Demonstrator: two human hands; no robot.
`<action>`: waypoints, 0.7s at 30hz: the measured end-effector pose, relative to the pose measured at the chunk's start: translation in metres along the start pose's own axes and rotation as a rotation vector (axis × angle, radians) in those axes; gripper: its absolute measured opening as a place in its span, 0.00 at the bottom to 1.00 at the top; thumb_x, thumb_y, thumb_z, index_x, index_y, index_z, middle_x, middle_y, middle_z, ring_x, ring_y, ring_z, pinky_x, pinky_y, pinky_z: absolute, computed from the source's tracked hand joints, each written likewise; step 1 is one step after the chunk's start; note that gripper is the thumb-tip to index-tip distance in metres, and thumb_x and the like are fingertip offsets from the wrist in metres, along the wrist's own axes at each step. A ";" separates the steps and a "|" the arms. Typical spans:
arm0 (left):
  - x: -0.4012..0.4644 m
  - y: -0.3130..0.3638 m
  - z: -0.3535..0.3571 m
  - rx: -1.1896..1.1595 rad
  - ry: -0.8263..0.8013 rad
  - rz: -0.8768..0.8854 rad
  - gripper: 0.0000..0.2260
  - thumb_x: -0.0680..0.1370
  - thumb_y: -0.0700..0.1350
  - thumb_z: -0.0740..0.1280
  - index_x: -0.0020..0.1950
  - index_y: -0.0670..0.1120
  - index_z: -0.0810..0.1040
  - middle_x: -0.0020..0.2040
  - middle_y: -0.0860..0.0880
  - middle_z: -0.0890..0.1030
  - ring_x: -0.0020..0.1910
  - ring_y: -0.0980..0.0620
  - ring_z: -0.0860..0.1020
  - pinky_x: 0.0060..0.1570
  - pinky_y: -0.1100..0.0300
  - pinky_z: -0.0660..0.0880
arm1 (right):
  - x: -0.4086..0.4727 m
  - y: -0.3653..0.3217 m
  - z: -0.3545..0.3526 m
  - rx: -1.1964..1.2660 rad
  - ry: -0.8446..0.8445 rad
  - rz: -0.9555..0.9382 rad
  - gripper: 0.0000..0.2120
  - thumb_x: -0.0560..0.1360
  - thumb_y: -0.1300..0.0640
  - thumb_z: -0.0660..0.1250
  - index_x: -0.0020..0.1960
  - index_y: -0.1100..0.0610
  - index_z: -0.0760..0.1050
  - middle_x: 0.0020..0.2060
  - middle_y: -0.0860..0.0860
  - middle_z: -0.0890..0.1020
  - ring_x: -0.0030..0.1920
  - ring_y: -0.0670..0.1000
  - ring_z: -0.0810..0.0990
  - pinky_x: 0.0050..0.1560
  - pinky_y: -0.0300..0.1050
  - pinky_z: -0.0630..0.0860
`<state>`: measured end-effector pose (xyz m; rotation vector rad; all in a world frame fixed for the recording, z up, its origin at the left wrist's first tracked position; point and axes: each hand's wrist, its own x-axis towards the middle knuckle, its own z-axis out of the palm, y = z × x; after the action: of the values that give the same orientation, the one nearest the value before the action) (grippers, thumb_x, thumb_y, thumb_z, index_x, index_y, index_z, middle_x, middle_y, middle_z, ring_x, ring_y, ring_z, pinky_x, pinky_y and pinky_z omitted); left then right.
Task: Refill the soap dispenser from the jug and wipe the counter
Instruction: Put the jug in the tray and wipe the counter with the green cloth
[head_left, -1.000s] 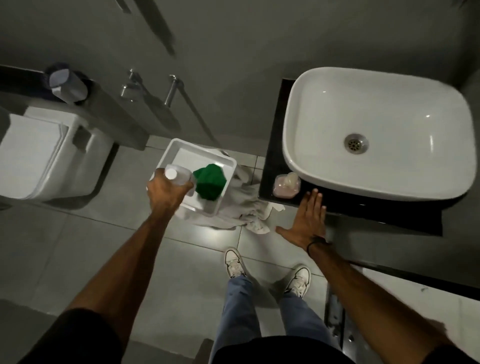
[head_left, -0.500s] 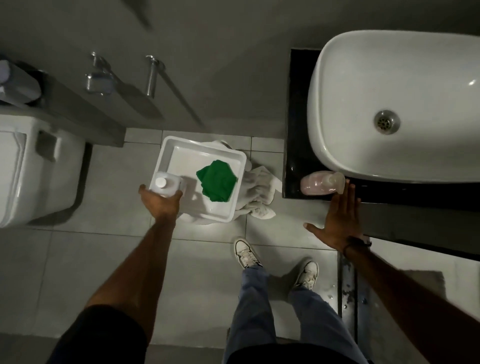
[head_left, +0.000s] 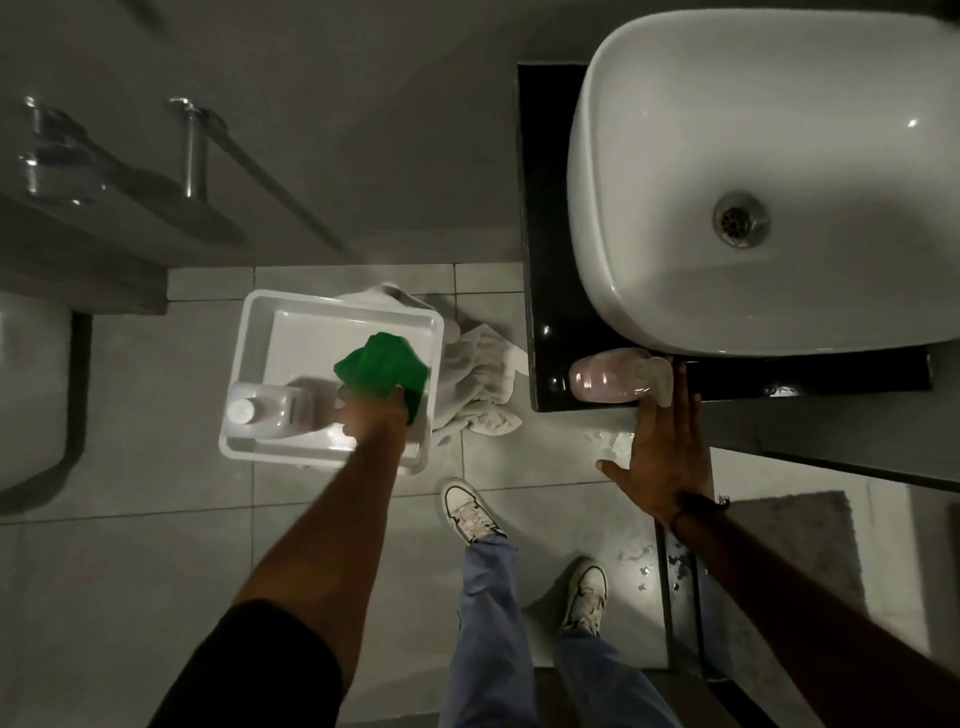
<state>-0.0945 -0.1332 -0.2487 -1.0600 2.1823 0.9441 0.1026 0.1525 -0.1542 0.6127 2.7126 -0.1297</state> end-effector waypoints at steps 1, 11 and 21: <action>0.003 0.000 0.000 -0.057 -0.013 -0.007 0.32 0.74 0.47 0.76 0.74 0.43 0.65 0.71 0.39 0.72 0.69 0.37 0.73 0.69 0.43 0.72 | 0.000 0.000 0.000 -0.007 -0.001 -0.007 0.61 0.61 0.37 0.80 0.79 0.64 0.52 0.81 0.62 0.44 0.81 0.61 0.39 0.80 0.62 0.48; -0.109 -0.023 -0.050 -0.450 -0.115 0.019 0.17 0.74 0.43 0.77 0.60 0.45 0.78 0.60 0.42 0.81 0.54 0.44 0.80 0.58 0.48 0.80 | -0.020 -0.003 -0.050 0.047 -0.150 -0.035 0.51 0.73 0.41 0.68 0.81 0.60 0.40 0.81 0.59 0.42 0.81 0.58 0.41 0.80 0.62 0.50; -0.261 -0.060 -0.036 -0.556 -0.549 0.067 0.17 0.76 0.42 0.75 0.63 0.42 0.79 0.56 0.39 0.85 0.50 0.45 0.85 0.38 0.57 0.80 | -0.062 -0.037 -0.066 1.591 -0.661 0.260 0.23 0.70 0.43 0.77 0.58 0.56 0.83 0.51 0.51 0.87 0.55 0.54 0.85 0.53 0.49 0.82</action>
<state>0.0933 -0.0707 -0.0643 -0.8179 1.5424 1.7032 0.1172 0.1054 -0.0696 0.9815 1.3880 -2.0239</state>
